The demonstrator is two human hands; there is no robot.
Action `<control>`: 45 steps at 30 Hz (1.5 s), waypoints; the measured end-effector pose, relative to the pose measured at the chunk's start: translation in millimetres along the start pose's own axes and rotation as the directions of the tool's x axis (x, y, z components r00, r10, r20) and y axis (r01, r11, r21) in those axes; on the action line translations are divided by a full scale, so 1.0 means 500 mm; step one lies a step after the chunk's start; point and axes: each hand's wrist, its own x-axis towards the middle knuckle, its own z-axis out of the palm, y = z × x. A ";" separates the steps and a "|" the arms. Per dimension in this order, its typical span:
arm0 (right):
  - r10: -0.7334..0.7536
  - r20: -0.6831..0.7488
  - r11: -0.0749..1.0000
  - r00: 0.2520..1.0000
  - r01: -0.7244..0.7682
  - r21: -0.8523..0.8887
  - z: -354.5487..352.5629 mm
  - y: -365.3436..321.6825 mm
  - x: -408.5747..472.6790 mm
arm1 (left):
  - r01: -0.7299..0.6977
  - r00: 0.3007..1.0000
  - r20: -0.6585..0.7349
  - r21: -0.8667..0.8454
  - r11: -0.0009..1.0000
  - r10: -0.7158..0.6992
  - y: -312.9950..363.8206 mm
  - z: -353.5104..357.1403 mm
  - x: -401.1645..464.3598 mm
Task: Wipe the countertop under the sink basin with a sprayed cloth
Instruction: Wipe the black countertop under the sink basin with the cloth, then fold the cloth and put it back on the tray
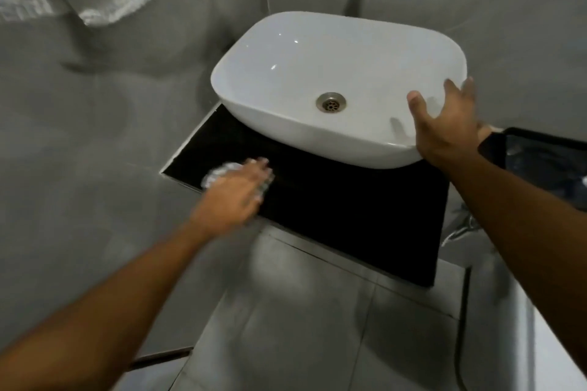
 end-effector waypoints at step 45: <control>-0.701 0.327 0.657 0.634 0.752 -0.050 -0.068 0.279 -0.339 | -0.318 0.873 0.343 -0.137 0.938 0.346 0.478 0.072 0.076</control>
